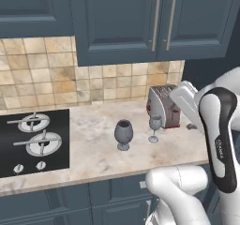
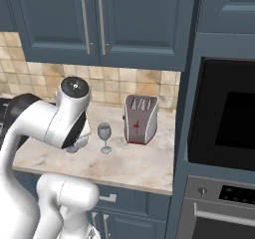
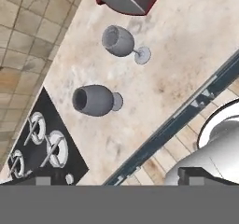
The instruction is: Retrieve the wine glasses from the counter and place one next to each plate.
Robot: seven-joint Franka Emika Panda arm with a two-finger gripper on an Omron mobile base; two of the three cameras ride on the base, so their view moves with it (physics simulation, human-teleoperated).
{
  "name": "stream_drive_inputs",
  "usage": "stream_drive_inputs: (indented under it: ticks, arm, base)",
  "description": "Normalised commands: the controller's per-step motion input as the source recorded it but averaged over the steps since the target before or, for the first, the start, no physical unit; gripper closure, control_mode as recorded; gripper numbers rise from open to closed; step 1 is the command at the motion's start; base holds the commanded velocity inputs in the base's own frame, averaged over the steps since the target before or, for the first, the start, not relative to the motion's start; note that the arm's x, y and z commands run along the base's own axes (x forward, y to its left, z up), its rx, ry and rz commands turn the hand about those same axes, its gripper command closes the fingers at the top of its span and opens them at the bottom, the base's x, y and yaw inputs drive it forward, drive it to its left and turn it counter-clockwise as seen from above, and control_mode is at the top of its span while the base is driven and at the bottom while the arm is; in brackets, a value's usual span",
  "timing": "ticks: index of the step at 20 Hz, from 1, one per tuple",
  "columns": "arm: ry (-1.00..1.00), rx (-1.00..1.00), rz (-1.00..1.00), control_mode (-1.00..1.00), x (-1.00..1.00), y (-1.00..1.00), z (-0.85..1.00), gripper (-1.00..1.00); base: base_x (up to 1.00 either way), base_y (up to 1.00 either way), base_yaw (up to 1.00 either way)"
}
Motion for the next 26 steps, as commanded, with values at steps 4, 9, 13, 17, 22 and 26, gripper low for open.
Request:
stream_drive_inputs:
  ticks: [4,9,13,17,22,26]
  arm:
    - [0.00,0.43,-0.18,-1.00,0.03,-0.11,-0.16,-1.00]
    - [0.04,0.42,-0.15,-1.00,0.19,-0.21,-0.30,-1.00]
    - [0.11,0.40,-0.11,-1.00,0.18,-0.36,-0.34,-1.00]
    - [0.24,0.23,-0.02,-1.00,0.35,-0.26,-0.24,-1.00]
    - [0.35,0.14,0.00,-1.00,0.36,-0.13,-0.33,-1.00]
    - [0.36,0.13,-0.01,-1.00,0.21,-0.20,-0.29,-1.00]
  base:
    - [0.00,0.00,0.00]
    - [0.00,0.00,0.00]
    - [0.00,0.00,0.00]
    - [0.00,0.00,0.00]
    - [0.00,0.00,0.00]
    - [0.00,0.00,0.00]
